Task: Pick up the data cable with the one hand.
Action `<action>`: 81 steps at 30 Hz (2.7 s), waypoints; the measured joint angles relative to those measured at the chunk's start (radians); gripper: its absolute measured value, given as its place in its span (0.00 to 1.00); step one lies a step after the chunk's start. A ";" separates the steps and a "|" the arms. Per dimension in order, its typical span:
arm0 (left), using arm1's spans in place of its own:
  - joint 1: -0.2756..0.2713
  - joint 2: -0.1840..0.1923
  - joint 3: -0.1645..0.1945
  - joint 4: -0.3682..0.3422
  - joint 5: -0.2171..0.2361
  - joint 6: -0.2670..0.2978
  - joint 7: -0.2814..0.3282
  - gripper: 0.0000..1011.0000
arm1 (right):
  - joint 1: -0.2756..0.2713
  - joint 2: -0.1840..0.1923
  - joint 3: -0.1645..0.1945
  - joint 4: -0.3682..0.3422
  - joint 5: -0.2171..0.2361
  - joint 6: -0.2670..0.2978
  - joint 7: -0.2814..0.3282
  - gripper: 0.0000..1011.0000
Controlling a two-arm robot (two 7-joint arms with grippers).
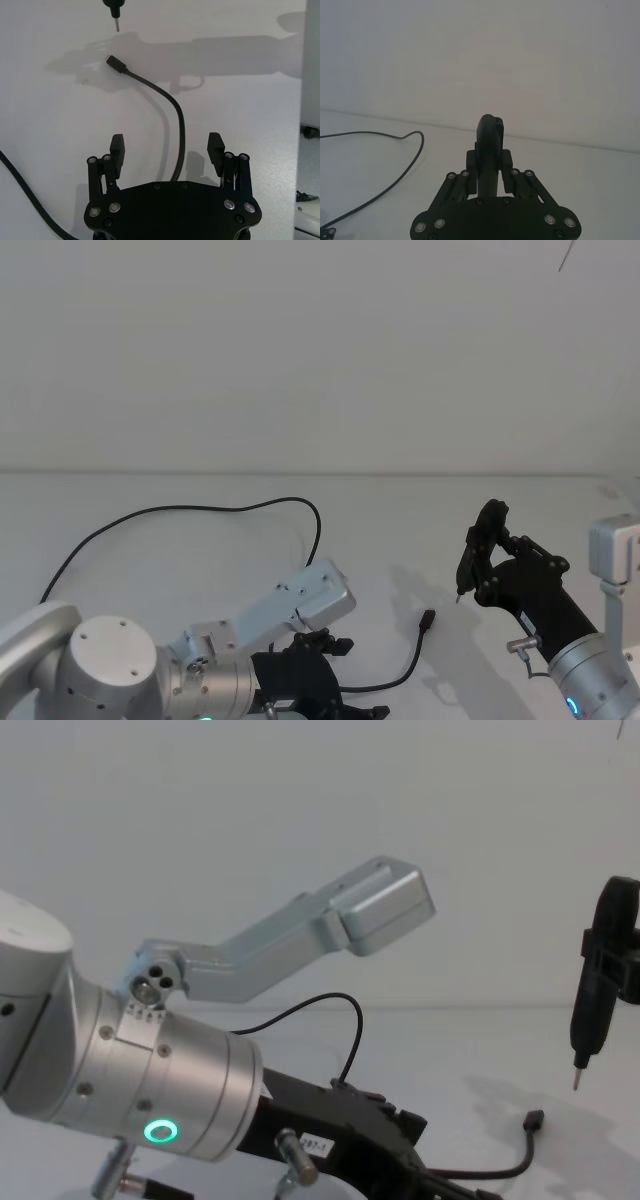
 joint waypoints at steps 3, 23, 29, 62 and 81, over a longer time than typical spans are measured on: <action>0.001 -0.008 0.001 0.007 0.004 0.004 0.009 0.96 | 0.000 0.000 0.000 0.000 0.000 0.000 0.000 0.28; 0.003 -0.033 0.004 0.029 0.015 0.017 0.036 0.42 | 0.000 0.000 0.000 0.000 0.000 0.000 0.000 0.28; 0.004 -0.036 0.004 0.031 0.016 0.018 0.039 0.21 | 0.000 0.000 0.000 0.000 0.000 0.000 0.000 0.28; 0.027 0.024 0.012 -0.034 0.102 -0.129 0.052 0.04 | 0.022 0.071 0.089 -0.040 0.148 0.045 0.156 0.28; 0.063 0.082 -0.026 -0.155 0.153 -0.182 0.095 0.04 | 0.069 0.180 0.190 -0.051 0.365 0.086 0.409 0.28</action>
